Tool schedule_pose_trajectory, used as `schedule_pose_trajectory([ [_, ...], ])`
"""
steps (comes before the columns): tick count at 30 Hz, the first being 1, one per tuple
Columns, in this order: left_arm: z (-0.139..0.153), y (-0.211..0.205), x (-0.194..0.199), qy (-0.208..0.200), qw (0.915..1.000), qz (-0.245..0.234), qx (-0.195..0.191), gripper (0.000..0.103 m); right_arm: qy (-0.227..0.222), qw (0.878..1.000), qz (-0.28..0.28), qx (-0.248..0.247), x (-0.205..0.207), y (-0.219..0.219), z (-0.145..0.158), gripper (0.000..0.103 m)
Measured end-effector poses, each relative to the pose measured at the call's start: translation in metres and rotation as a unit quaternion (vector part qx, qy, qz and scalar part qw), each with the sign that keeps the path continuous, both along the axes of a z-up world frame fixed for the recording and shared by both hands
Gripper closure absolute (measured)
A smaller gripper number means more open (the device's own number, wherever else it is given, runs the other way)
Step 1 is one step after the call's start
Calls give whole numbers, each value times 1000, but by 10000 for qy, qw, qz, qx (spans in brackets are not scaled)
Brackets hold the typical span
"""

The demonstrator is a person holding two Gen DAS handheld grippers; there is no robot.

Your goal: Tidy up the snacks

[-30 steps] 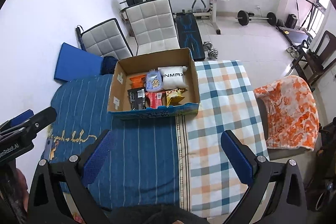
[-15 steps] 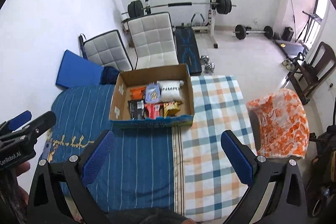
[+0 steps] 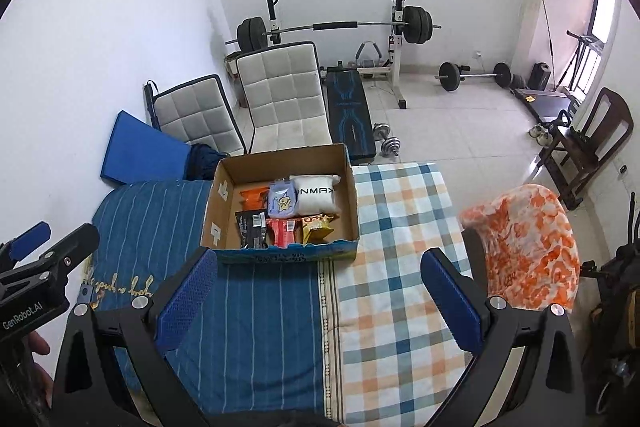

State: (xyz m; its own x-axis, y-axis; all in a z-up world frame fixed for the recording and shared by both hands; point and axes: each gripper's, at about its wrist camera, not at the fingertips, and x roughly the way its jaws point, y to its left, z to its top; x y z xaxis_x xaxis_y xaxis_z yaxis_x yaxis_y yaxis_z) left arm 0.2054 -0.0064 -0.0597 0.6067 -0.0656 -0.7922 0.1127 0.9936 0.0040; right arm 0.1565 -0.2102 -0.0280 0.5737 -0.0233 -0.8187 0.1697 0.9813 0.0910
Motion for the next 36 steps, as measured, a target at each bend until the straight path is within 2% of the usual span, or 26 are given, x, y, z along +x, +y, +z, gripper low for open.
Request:
schedule_pose_trajectory([
  [36,0,0,-3,69,10000,25,20,0,-241,9993,44,-292,-1,8,16,0],
])
